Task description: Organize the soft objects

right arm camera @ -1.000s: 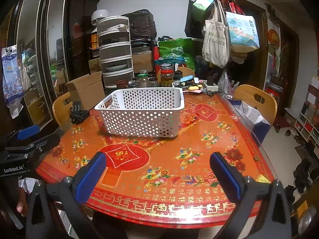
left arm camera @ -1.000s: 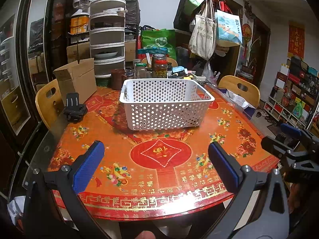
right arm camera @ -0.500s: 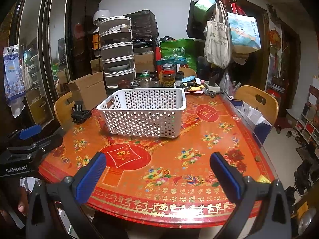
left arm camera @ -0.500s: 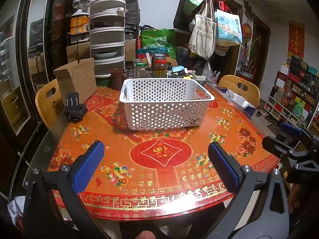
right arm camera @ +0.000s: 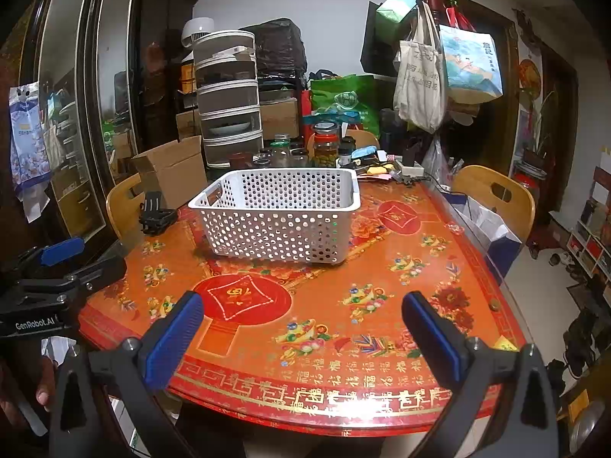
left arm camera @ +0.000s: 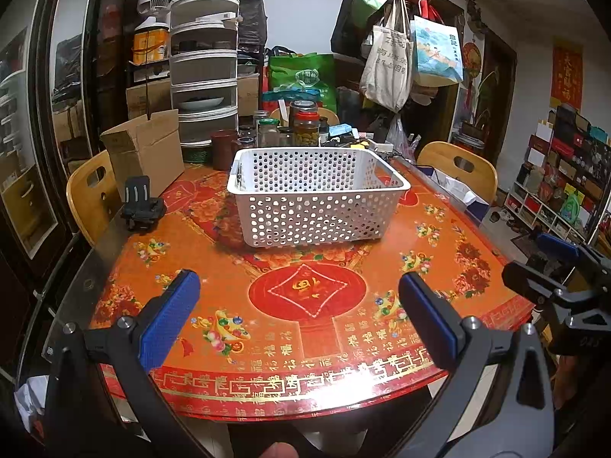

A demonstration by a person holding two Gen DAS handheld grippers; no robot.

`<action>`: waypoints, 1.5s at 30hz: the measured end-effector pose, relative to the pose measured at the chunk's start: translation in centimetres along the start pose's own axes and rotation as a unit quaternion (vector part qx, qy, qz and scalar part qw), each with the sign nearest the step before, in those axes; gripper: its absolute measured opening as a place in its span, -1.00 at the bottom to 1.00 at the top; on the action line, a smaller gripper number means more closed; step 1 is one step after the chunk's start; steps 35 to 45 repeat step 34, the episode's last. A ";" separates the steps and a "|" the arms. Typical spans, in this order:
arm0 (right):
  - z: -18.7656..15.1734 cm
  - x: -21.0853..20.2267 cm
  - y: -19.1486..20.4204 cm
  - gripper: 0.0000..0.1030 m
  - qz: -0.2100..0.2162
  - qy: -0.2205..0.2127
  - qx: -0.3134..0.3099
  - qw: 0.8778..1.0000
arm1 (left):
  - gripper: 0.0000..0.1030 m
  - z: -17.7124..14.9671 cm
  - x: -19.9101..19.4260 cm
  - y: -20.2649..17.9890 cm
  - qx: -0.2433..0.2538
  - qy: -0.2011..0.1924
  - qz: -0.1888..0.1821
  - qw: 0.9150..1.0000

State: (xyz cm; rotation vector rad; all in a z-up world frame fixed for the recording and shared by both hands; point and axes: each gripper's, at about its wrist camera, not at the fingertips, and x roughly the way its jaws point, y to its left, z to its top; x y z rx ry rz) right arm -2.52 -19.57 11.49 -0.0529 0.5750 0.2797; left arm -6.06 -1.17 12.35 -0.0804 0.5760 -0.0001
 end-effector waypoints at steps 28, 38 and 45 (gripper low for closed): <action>-0.1 -0.1 0.3 1.00 0.002 0.000 -0.002 1.000 | 1.00 -0.5 0.3 -0.2 0.006 -0.002 -0.001 1.000; -0.2 -0.1 0.3 1.00 0.003 0.000 -0.002 1.000 | 1.00 -0.7 0.2 -0.2 0.011 -0.006 -0.001 1.000; -0.2 -0.1 0.3 1.00 0.003 0.000 -0.002 1.000 | 1.00 -0.7 0.2 -0.2 0.011 -0.006 -0.001 1.000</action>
